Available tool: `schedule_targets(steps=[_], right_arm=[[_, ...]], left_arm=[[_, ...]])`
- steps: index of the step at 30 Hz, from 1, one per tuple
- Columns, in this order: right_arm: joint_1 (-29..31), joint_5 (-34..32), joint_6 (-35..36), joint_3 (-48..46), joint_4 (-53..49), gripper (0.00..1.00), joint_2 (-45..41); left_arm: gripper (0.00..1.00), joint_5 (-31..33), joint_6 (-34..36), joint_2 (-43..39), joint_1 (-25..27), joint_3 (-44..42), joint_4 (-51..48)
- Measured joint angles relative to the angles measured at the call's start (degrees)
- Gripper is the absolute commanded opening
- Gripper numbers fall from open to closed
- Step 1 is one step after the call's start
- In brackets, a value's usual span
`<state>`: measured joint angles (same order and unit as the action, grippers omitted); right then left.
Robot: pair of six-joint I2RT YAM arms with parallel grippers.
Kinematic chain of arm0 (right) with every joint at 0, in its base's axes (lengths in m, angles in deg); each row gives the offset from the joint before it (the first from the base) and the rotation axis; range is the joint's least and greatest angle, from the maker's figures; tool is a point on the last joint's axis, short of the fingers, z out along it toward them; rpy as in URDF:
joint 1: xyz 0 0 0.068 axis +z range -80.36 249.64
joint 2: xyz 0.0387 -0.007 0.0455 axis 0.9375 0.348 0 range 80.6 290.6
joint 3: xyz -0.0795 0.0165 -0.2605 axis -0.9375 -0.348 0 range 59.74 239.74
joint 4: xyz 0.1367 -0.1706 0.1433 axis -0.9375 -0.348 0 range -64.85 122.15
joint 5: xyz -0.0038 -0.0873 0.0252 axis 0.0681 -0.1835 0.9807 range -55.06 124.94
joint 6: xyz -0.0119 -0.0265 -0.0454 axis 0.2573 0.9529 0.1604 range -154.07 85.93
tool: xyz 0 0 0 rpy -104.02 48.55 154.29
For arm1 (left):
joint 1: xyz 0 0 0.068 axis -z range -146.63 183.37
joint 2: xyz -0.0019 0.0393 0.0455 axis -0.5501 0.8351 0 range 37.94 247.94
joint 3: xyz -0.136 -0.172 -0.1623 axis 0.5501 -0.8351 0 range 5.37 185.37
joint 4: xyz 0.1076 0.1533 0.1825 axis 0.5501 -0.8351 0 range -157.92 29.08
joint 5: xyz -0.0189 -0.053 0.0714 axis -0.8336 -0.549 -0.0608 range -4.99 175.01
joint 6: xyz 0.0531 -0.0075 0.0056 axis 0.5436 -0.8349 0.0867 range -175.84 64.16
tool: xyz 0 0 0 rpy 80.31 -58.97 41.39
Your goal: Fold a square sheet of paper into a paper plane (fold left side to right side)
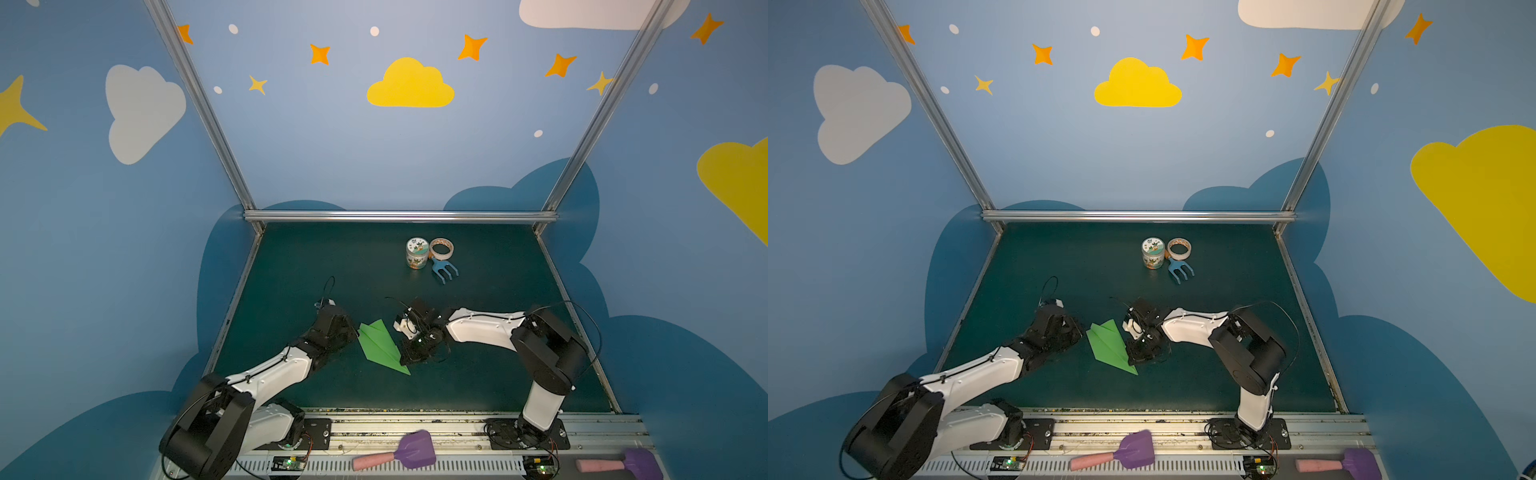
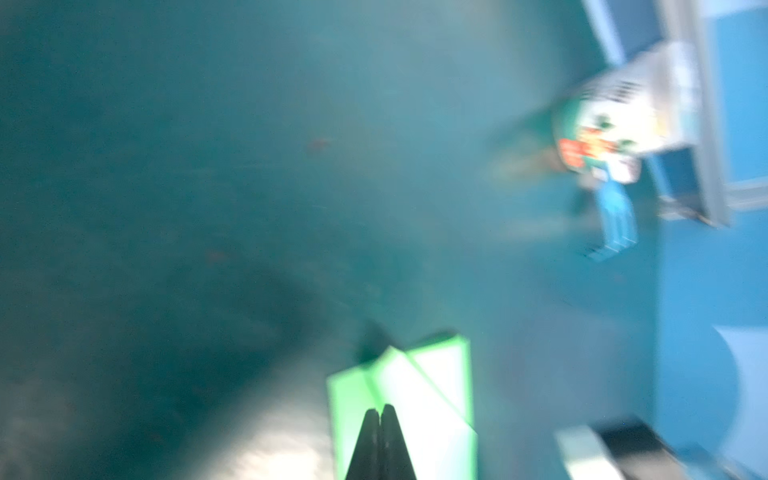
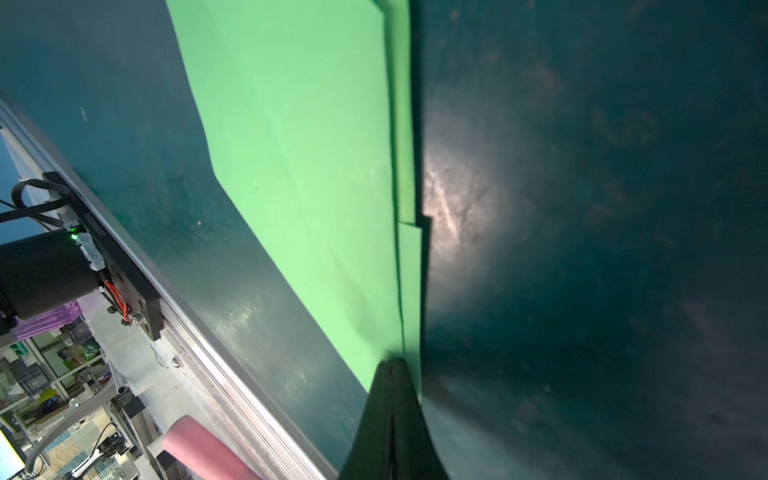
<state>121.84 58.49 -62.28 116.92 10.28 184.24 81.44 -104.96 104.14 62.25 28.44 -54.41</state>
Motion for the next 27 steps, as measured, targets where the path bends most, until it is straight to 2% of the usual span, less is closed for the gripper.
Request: schedule_targets(steps=[4,12,18,27], right_arm=[[0.0,0.0,0.0,0.0,0.0,0.0,0.04],[0.0,-0.04,0.0,0.02,-0.04,0.0,0.04],[0.0,-0.04,0.0,0.02,-0.04,0.0,0.04],[0.07,-0.22,0.74,0.02,-0.17,0.0,0.04]], left_arm=[[0.04,-0.31,-1.36,0.28,5.25,0.98,0.63],[0.04,-0.57,-4.33,10.23,14.71,2.29,5.64],[0.04,-0.72,-5.42,16.06,17.57,3.87,9.66],[0.04,-0.7,-8.68,22.12,18.58,2.86,16.68]])
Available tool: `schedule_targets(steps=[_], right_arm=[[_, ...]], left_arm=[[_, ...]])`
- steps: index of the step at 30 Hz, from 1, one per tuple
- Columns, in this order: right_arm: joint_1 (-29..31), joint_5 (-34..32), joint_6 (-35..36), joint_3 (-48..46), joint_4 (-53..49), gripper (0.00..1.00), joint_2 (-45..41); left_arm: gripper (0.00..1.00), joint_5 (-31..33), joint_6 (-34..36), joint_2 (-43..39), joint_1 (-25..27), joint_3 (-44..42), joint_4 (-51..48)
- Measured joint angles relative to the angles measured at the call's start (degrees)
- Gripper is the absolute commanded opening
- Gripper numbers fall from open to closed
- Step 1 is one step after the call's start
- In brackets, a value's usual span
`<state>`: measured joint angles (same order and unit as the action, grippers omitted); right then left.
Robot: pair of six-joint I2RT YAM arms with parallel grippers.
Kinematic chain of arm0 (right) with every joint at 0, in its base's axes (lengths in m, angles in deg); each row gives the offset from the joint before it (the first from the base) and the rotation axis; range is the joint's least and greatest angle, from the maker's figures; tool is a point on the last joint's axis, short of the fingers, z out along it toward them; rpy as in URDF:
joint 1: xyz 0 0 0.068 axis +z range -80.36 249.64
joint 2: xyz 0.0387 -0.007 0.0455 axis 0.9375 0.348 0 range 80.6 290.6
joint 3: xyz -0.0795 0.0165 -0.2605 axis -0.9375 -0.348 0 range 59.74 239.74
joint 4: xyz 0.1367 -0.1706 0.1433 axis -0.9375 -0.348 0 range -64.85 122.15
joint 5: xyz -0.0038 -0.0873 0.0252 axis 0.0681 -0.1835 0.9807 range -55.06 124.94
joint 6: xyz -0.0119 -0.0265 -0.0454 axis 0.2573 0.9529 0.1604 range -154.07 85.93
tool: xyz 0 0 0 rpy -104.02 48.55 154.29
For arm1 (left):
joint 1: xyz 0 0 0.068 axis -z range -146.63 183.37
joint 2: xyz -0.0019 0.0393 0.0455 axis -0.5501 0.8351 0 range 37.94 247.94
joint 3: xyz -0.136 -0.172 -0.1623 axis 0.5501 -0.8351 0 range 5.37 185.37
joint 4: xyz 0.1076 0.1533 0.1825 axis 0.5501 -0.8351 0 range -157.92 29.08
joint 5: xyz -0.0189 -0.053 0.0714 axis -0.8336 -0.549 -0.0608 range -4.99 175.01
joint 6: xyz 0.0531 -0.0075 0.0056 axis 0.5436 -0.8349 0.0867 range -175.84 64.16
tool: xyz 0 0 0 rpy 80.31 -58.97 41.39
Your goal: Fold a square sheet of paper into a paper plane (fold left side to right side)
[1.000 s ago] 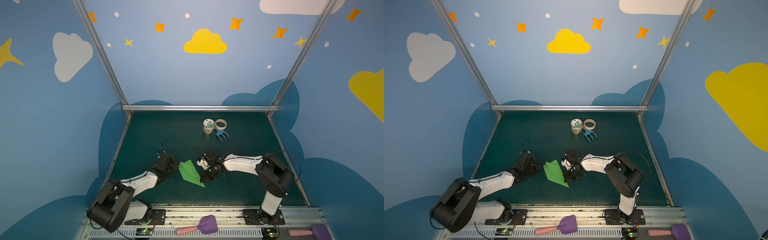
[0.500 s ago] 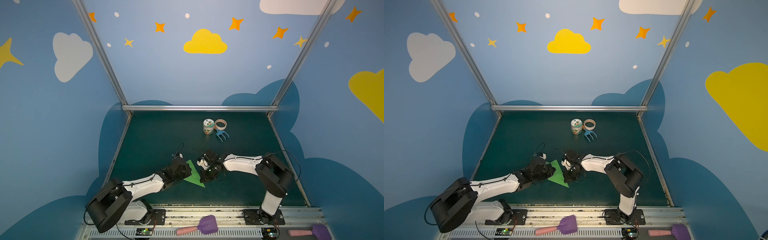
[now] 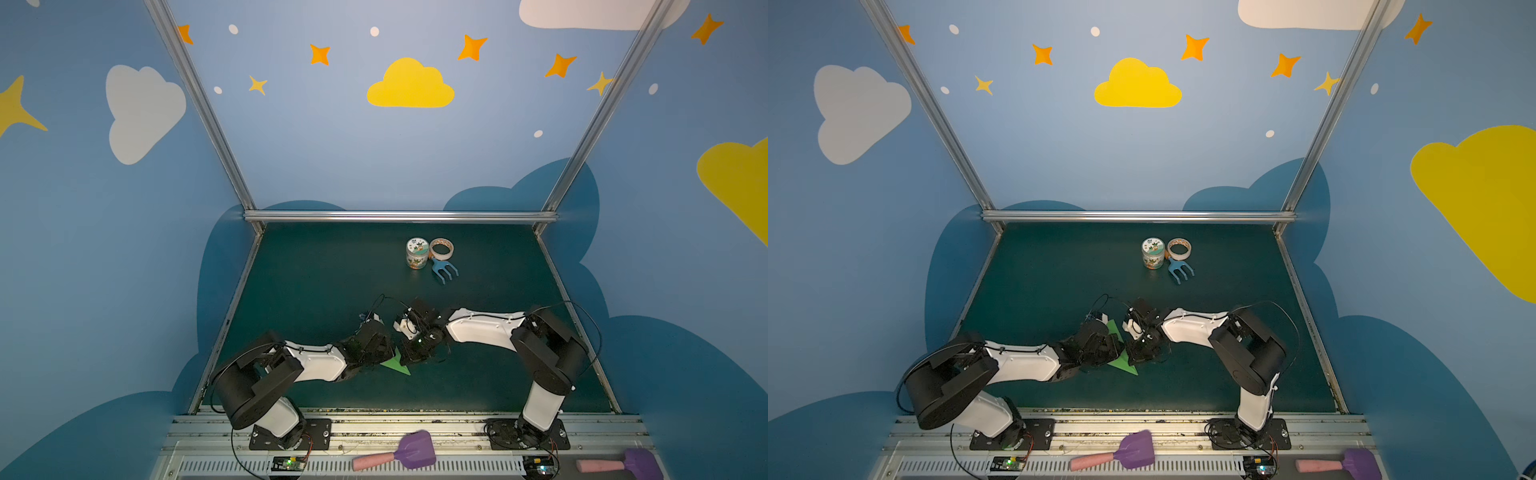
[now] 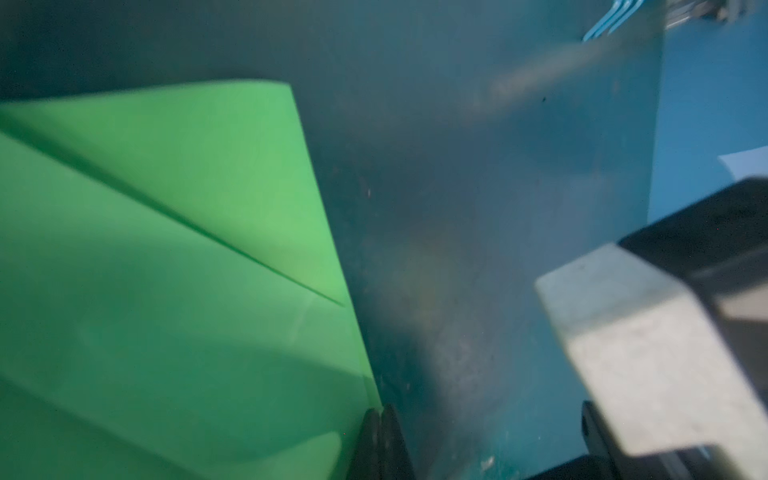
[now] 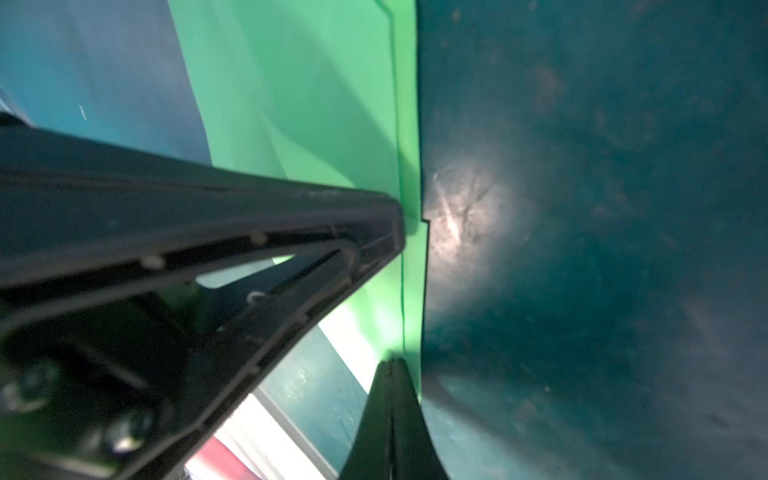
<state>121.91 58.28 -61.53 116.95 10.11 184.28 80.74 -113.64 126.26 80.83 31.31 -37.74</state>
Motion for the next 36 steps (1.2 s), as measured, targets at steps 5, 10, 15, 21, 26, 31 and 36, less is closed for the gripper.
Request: schedule_targets(steps=[5,10,15,21,26,31,36], right_arm=[[0.98,-2.05,1.62,0.33,-0.87,0.0,-0.24],[2.73,-5.64,2.67,0.31,-1.66,0.0,-1.09],[4.5,-9.22,2.84,-0.92,-0.61,0.0,-2.4],[5.6,-11.47,1.84,-4.39,2.95,0.0,-4.46],[6.19,-12.59,0.28,-7.67,5.66,0.0,-6.78],[6.49,-13.11,-1.2,-10.32,6.45,0.0,-9.27],[6.6,-12.83,-2.43,-13.16,5.14,0.0,-12.68]], left_arm=[[0.04,1.03,-2.67,0.26,0.28,-1.66,3.54],[0.04,2.03,-4.28,0.31,0.66,-1.86,3.91],[0.04,2.49,-5.29,0.31,0.83,-1.86,3.85],[0.04,2.82,-6.12,0.31,0.94,-1.86,3.82],[0.04,2.93,-6.38,0.33,0.98,-1.86,3.82],[0.04,2.97,-6.4,0.33,0.98,-1.86,3.82],[0.04,3.13,-6.4,0.37,1.05,-1.86,3.85]])
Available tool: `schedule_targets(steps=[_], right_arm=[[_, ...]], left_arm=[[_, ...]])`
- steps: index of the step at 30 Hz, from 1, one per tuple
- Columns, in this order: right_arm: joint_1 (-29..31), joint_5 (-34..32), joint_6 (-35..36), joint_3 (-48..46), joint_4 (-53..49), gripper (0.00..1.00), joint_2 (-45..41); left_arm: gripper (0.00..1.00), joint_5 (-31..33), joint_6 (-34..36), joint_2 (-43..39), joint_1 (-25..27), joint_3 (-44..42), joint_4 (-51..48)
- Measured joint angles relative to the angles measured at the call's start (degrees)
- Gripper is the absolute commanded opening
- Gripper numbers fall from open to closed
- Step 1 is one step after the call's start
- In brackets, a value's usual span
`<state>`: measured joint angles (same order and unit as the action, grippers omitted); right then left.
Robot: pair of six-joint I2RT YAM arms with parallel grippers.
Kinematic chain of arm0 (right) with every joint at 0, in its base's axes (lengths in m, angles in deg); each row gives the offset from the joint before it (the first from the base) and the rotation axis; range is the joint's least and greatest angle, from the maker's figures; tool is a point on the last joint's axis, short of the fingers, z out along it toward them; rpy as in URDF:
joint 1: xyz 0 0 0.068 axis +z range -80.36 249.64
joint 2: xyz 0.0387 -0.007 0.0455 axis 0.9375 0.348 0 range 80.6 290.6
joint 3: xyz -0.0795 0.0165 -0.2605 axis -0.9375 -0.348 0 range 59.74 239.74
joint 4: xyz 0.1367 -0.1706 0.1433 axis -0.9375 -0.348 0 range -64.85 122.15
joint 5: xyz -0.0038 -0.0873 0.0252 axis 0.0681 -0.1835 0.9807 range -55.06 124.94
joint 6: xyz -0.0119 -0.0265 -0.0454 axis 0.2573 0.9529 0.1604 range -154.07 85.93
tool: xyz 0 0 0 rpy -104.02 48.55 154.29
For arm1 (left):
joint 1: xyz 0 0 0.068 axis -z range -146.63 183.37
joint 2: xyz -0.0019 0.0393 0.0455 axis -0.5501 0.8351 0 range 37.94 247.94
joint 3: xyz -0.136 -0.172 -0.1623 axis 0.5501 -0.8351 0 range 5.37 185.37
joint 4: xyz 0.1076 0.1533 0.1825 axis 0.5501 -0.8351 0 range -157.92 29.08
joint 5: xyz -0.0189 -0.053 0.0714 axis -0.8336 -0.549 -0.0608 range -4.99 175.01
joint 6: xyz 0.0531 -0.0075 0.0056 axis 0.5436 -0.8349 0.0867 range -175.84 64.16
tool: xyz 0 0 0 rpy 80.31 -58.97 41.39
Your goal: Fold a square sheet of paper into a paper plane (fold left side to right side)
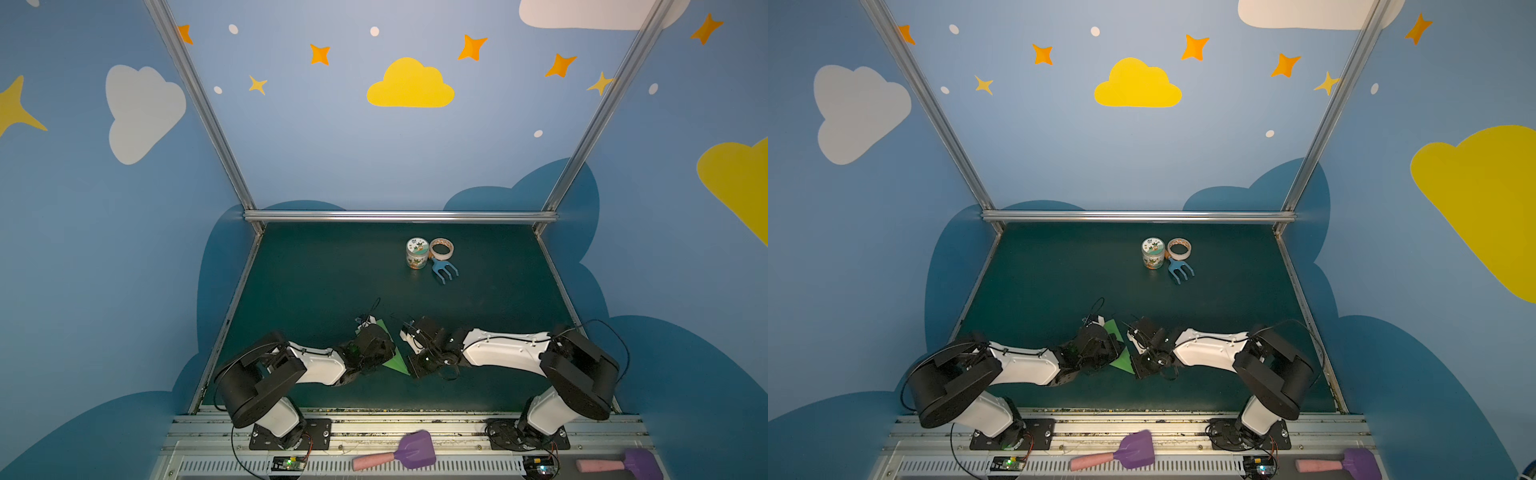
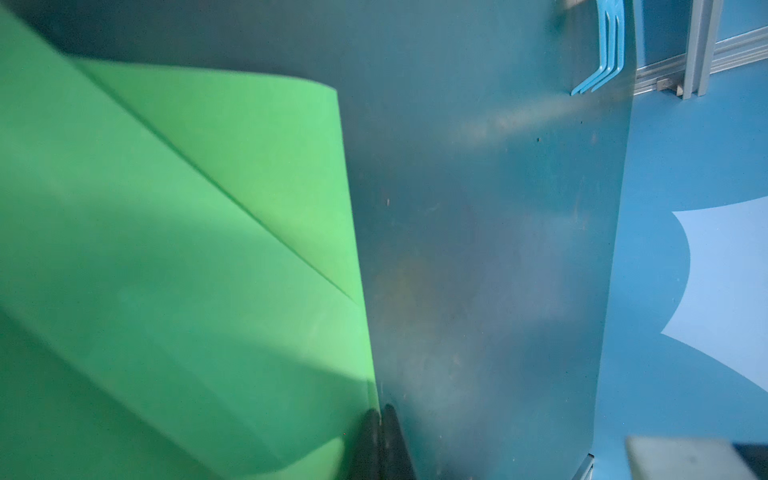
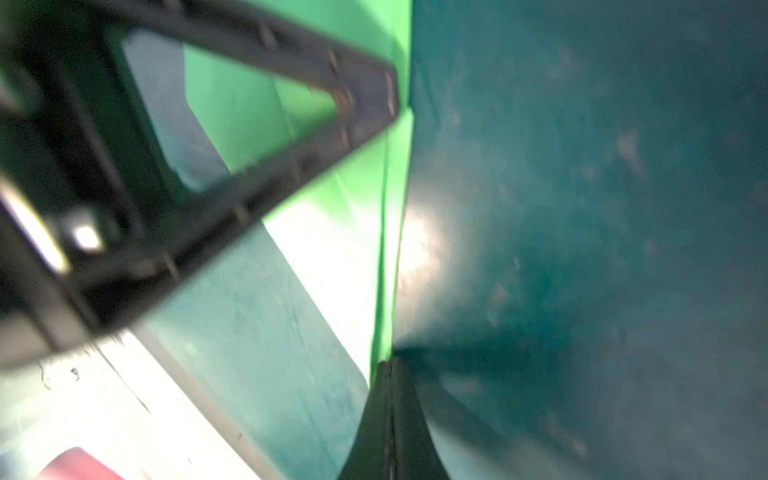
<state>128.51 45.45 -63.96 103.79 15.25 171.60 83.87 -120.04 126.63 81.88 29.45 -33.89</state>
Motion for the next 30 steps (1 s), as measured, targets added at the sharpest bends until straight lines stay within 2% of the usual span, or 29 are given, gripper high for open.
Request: schedule_targets(steps=[7,12,20,30], right_arm=[[-0.7,0.0,-1.44,-1.95,-9.75,0.0,-5.16],[-2.38,0.35,-2.45,1.84,-14.49,0.0,-5.03],[-3.19,2.21,-4.26,12.55,-10.19,0.0,1.64],[-2.93,4.55,-6.4,14.19,-5.88,0.0,8.5]], left_arm=[[0.04,0.11,0.02,0.15,0.0,0.02,0.26],[0.04,0.22,0.02,0.37,0.0,0.02,0.63],[0.04,0.42,0.07,0.48,0.0,0.02,0.92],[0.04,0.42,0.09,0.44,0.0,0.0,0.87]])
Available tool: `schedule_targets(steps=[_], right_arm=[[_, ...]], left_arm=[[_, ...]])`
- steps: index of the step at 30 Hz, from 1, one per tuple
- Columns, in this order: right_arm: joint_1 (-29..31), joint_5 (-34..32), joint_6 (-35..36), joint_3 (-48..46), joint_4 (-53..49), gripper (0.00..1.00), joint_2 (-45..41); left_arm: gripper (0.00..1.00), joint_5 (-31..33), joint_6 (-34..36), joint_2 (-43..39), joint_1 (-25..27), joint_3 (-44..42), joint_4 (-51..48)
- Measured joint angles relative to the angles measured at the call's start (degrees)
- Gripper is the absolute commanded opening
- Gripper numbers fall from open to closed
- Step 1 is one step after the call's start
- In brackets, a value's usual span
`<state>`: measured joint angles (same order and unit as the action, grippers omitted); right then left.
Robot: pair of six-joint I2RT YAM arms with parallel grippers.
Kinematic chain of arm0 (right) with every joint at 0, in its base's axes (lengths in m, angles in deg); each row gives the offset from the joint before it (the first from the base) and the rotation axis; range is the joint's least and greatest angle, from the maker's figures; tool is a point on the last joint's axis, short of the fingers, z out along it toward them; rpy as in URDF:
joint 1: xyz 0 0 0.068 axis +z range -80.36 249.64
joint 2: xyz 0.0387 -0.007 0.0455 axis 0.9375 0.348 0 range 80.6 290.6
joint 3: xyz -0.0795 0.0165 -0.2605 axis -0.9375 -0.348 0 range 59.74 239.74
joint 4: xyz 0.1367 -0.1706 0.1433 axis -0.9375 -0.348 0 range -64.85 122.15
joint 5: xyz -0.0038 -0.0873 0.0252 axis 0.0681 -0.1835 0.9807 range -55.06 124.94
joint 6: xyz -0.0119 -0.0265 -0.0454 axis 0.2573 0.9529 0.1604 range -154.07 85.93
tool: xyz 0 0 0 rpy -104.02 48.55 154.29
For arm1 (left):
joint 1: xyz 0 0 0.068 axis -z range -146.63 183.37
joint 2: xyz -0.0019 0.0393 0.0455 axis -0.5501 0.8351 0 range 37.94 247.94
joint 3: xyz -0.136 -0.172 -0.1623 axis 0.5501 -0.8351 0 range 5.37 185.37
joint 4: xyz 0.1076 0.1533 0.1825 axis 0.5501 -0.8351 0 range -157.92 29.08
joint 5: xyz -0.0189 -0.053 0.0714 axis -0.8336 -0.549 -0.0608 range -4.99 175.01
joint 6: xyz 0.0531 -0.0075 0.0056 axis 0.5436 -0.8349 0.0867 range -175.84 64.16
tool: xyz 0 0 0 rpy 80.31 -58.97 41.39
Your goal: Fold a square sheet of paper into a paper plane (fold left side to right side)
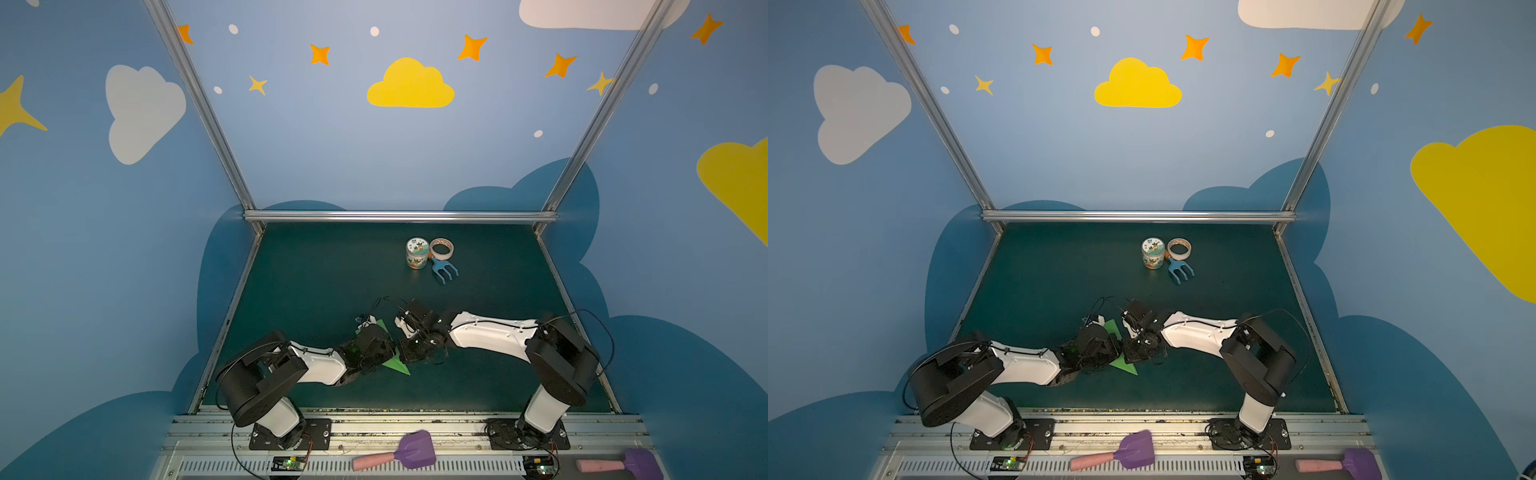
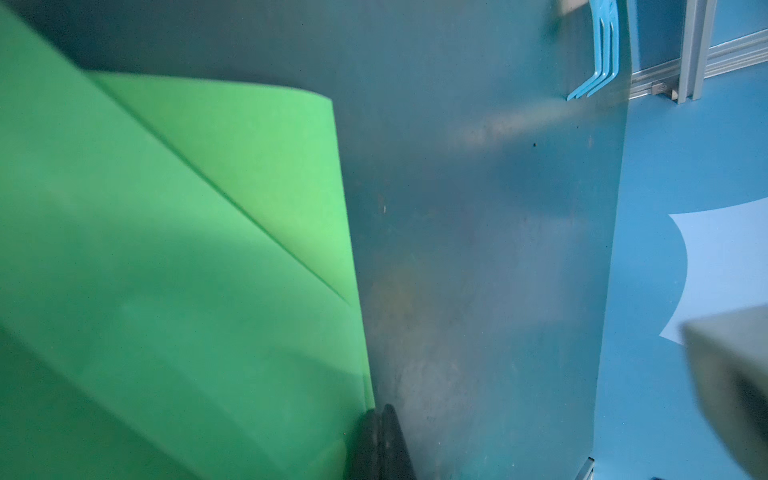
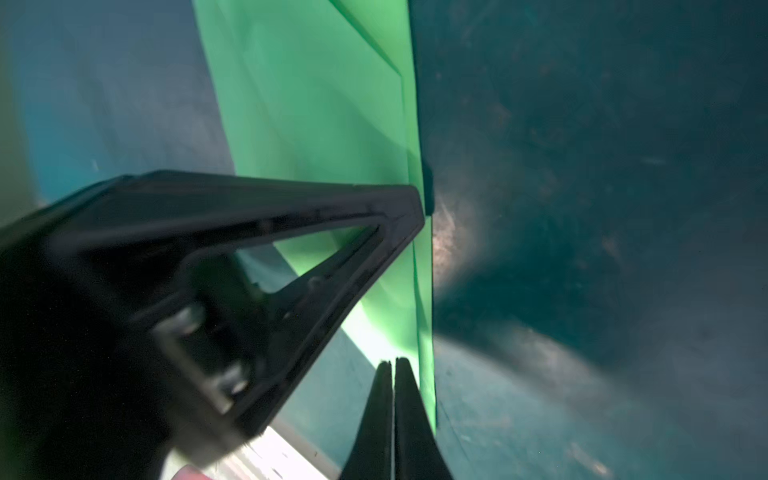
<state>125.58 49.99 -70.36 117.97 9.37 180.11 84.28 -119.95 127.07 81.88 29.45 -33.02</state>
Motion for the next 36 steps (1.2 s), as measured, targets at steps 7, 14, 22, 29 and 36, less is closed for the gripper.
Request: schedule_targets(steps=[7,14,22,29,36], right_arm=[[0.9,0.63,-1.01,-1.88,2.12,0.0,0.44],[0.74,0.96,-1.22,-3.96,3.72,0.0,0.48],[0.46,1.51,-1.18,-4.48,4.42,0.0,0.33],[0.39,1.55,-0.96,-4.59,4.52,0.0,0.33],[0.39,1.6,-0.96,-4.68,4.63,0.0,0.33]], left_arm=[[0.04,0.24,0.0,-0.13,0.0,-0.11,-0.02],[0.04,1.99,0.31,-2.75,-0.09,-0.31,-4.07],[0.04,0.92,4.94,-12.83,-0.59,0.22,-15.39],[0.04,-4.57,6.84,-14.27,0.02,0.55,-17.35],[0.04,-6.73,6.67,-8.57,1.68,0.79,-14.73]])
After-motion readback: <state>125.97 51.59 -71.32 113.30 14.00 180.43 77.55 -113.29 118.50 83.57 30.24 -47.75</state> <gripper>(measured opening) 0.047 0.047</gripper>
